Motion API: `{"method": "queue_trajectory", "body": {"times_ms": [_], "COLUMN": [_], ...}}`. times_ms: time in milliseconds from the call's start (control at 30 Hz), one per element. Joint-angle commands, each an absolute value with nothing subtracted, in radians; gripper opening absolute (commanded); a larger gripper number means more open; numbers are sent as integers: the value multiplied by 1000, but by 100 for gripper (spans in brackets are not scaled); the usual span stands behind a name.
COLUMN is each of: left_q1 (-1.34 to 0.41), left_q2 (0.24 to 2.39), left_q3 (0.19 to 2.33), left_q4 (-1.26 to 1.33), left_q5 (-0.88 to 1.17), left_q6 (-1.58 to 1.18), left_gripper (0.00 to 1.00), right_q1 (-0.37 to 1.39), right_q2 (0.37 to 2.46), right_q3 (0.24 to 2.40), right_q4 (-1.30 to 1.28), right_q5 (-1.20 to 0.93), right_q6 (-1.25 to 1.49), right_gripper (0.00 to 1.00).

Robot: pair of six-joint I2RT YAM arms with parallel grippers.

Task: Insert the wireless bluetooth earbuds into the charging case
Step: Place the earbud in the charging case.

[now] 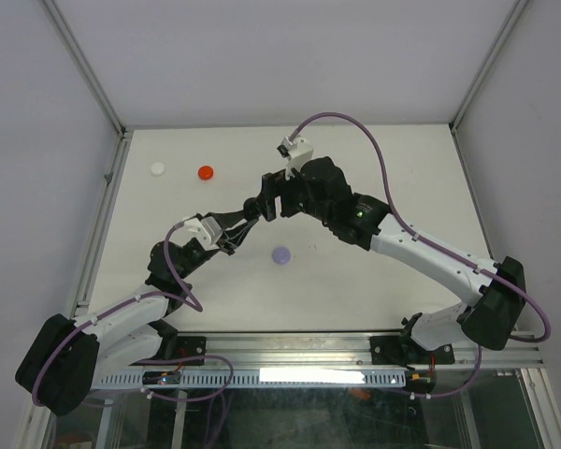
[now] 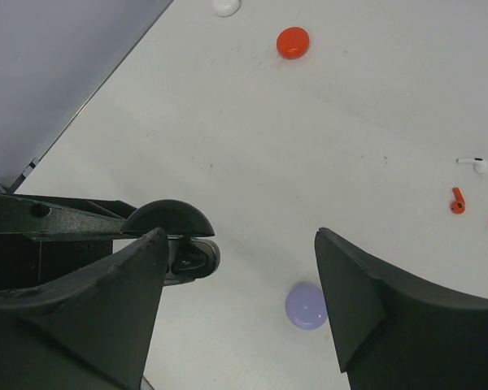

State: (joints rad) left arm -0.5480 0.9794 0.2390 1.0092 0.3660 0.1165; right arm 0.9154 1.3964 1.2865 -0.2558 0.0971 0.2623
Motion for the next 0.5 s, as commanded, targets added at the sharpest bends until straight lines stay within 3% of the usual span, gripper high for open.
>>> {"method": "queue_trajectory", "body": {"times_ms": [0, 467], "left_q1": [-545, -544], "left_q2": [959, 948], "left_q3": [272, 293], "left_q4": [1042, 971], "left_q5": [352, 263], "left_q6": [123, 119], "left_gripper": [0, 0], "right_q1": [911, 627], "right_q2": [1361, 1389], "right_q3": [1320, 1207], "right_q4": [-224, -236], "right_q5": [132, 161], "right_q6": [246, 145], "right_gripper": [76, 77]}}
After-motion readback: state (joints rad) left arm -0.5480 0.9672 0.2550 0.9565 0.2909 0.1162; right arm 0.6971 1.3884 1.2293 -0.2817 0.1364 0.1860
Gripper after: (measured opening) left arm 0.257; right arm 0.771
